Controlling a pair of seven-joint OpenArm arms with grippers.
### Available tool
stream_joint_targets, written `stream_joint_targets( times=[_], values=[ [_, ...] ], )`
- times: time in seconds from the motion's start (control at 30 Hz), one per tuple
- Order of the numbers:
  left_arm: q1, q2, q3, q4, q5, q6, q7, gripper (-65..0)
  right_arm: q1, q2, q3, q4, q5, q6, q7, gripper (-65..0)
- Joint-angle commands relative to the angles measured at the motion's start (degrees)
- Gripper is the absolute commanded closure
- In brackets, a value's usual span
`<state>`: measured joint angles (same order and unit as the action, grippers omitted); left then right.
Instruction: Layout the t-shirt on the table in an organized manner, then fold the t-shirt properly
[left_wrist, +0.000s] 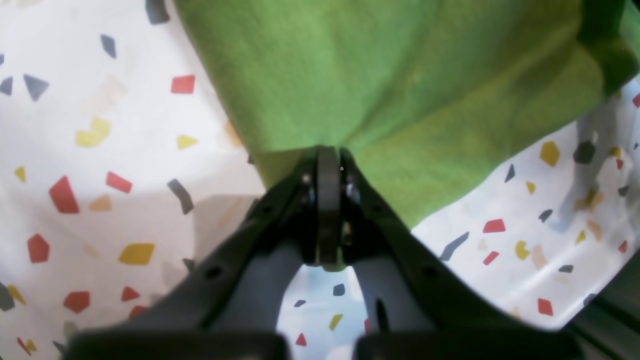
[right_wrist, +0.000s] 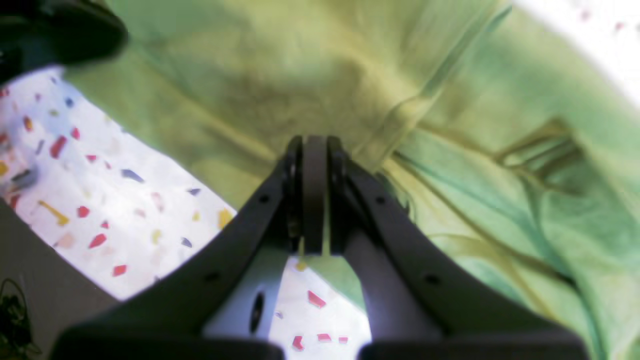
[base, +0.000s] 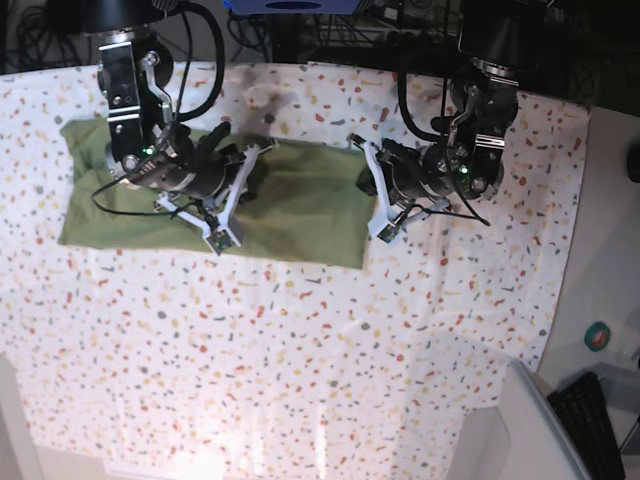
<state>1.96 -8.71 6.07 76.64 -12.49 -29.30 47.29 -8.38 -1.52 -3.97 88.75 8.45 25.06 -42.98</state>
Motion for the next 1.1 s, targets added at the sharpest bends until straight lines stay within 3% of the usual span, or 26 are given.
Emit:
stream_joint_targets(
  times=[0.0, 0.23, 0.33, 0.4, 0.43, 0.53, 0.63, 0.83, 1.07],
  values=[
    [0.73, -0.04, -0.04, 0.85, 0.32, 0.07, 1.37, 0.0, 0.16, 0.07, 0.14, 2.55, 0.56, 0.13, 0.92, 0.0],
    [3.8, -0.13, -0.04, 2.08, 0.23, -0.02, 1.37, 0.0, 0.34, -0.46, 16.67, 8.26, 0.65, 0.39, 0.83, -1.1],
    [5.91, -0.21, -0.04, 4.37, 0.23, -0.02, 1.37, 0.0, 2.98, 0.68, 25.9, 5.27, 0.65, 1.18, 0.56, -24.3],
    [6.79, -0.21, -0.04, 5.6, 0.23, -0.02, 1.37, 0.0, 5.61, 1.65, 31.35, 2.37, 0.65, 5.05, 0.39, -35.3],
    [6.88, -0.21, -0.04, 6.13, 0.23, -0.02, 1.37, 0.0, 6.93, 2.0, 34.43, 0.79, 0.65, 8.13, -0.14, -37.2],
    [7.76, -0.3, -0.13, 6.83, 0.23, -0.02, 1.37, 0.0, 11.33, 2.18, 43.31, -3.26, 0.48, 14.94, -4.36, -37.4],
    [7.58, -0.3, -1.1, 6.83, 0.23, -0.02, 1.37, 0.0, 14.49, 4.9, 48.58, -7.91, 0.56, 14.94, -8.4, -37.4],
    [6.79, -0.21, -6.46, 8.33, 0.23, -0.28, 1.37, 0.0, 15.99, 8.86, 49.02, -16.09, 1.27, 14.94, -8.84, -37.4],
    [5.82, -0.3, -12.18, 9.47, 0.23, -0.37, 1.37, 0.0, 15.55, 10.97, 49.02, -20.93, 13.75, 14.94, -11.83, -37.5]
  ],
)
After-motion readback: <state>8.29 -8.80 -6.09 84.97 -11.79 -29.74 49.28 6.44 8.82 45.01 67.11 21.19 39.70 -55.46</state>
